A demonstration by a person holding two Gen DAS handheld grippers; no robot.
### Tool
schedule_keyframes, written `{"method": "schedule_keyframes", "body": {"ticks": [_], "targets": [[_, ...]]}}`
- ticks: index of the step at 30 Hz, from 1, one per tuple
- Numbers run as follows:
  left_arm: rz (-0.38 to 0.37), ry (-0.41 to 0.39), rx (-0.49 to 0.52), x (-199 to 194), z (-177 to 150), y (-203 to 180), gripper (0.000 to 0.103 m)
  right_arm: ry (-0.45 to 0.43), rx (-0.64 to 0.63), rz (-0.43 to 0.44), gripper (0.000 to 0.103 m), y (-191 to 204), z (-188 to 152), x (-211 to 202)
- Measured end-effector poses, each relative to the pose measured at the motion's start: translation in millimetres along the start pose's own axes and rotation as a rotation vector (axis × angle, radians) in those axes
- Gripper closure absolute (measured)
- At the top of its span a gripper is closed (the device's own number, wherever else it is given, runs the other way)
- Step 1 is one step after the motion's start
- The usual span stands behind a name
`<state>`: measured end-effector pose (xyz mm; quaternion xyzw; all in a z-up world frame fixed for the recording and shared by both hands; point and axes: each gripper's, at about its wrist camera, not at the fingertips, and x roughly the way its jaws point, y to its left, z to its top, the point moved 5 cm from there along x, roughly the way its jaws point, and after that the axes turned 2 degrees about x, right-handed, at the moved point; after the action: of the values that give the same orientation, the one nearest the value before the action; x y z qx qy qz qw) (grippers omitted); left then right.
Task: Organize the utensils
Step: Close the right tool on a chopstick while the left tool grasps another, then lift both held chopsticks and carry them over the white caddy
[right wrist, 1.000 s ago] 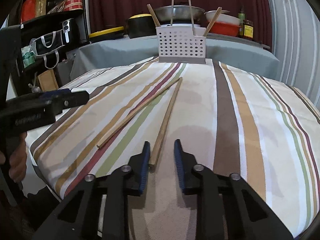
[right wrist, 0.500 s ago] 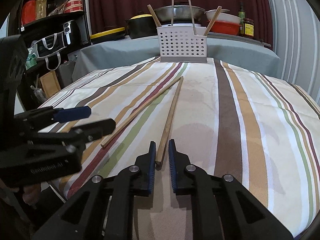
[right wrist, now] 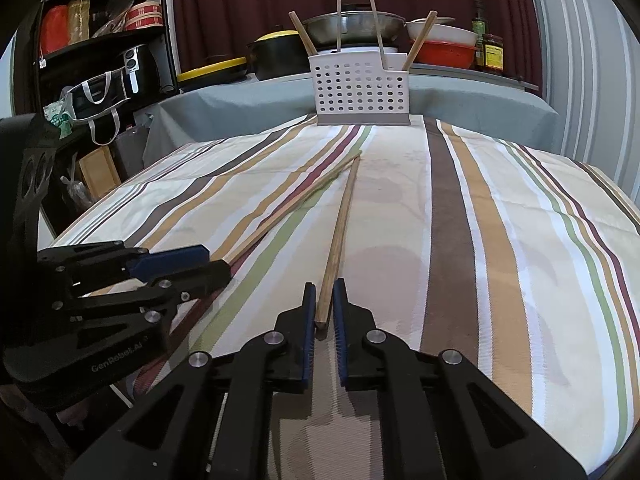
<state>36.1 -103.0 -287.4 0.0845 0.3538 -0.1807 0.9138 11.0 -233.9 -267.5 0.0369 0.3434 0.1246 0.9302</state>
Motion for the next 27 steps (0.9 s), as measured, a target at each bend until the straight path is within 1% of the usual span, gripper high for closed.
{"method": "schedule_keyframes", "body": {"ticks": [1, 2, 4, 7, 10, 22, 27], "targets": [[-0.005, -0.001, -0.001, -0.2, 0.0, -0.4, 0.089, 0.000, 0.001, -0.001, 0.093, -0.3, -0.3, -0.2], [-0.008, 0.000, -0.004, 0.1, 0.4, 0.5, 0.097, -0.001, 0.002, -0.002, 0.094, -1.6, -0.2, -0.3], [-0.006, 0.001, -0.013, 0.0, 0.6, 2.4, 0.098, -0.002, 0.003, -0.006, 0.094, -2.6, -0.5, -0.5], [-0.003, -0.004, -0.021, -0.9, 2.1, 5.1, 0.098, -0.006, 0.003, -0.016, 0.095, -4.5, 0.6, -1.6], [0.009, -0.025, -0.023, -5.3, 5.2, 7.6, 0.098, -0.023, 0.002, -0.027, 0.096, -6.6, 3.1, -5.7], [0.084, -0.171, -0.025, -42.0, 33.5, 25.5, 0.098, -0.119, -0.044, -0.082, 0.096, -7.6, 25.3, -29.6], [0.098, -0.226, -0.038, -61.3, 44.4, 33.5, 0.098, -0.161, -0.061, -0.093, 0.096, -6.3, 36.8, -41.6]]}}
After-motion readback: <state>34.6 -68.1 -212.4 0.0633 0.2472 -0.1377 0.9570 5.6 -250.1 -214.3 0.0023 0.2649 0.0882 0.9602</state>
